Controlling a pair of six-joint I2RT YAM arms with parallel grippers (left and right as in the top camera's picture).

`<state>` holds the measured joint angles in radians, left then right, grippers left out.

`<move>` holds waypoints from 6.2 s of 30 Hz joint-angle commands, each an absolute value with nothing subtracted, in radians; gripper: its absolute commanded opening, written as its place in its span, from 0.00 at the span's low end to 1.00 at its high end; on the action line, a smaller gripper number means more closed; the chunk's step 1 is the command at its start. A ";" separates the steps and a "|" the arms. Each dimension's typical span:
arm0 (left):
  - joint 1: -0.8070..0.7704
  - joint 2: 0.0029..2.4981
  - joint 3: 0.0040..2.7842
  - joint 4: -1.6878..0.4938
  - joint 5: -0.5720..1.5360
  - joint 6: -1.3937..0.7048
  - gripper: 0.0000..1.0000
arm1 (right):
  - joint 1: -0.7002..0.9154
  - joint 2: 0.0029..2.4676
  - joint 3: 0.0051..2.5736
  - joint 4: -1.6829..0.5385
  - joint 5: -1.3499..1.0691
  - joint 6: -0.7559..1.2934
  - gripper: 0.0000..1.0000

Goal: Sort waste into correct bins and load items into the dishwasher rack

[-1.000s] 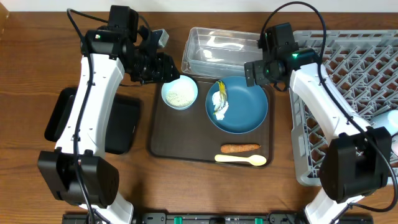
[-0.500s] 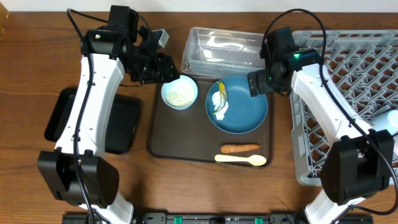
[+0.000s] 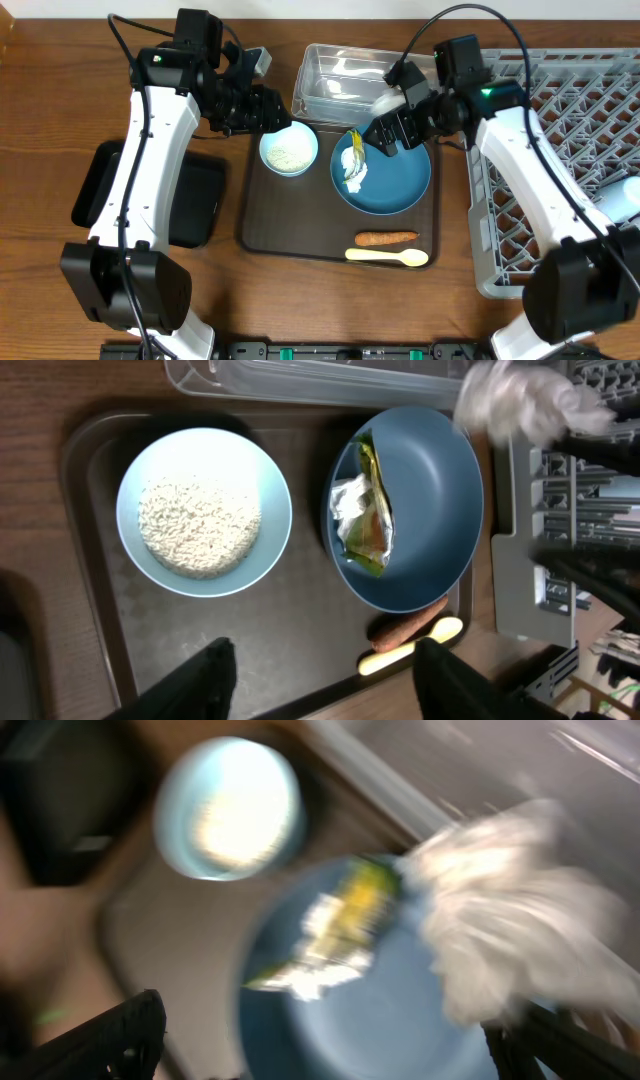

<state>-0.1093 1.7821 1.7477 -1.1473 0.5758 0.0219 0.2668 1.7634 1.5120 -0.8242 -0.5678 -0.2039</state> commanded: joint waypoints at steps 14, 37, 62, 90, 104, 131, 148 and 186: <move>-0.109 1.764 1.744 -1.137 0.900 0.058 0.78 | 0.276 1.712 1.530 -0.781 -1.200 -0.432 0.99; -0.119 1.765 1.744 -1.067 1.196 0.073 0.67 | 0.276 1.712 1.530 -0.601 -1.493 -0.404 0.99; -0.119 1.765 1.744 -1.052 1.095 0.074 0.06 | 0.250 1.712 1.530 -0.590 -1.479 -0.373 0.99; -0.136 1.765 1.744 -1.018 1.177 0.073 0.73 | 0.282 1.712 1.530 -0.529 -1.441 -0.265 0.99; -0.160 1.765 1.744 -0.960 1.205 0.070 0.25 | 0.284 1.712 1.530 -0.519 -1.456 -0.258 0.99; -0.163 1.765 1.744 -0.821 0.793 -0.023 0.06 | 0.198 1.712 1.530 -0.939 -0.479 -0.042 0.99; -0.279 1.911 1.744 -0.243 0.400 -0.088 0.17 | 0.197 1.712 1.530 -1.324 -0.021 0.031 0.99; -0.306 1.859 1.739 -0.980 0.425 -0.088 0.75 | 0.136 1.712 1.530 -1.410 0.209 0.199 0.99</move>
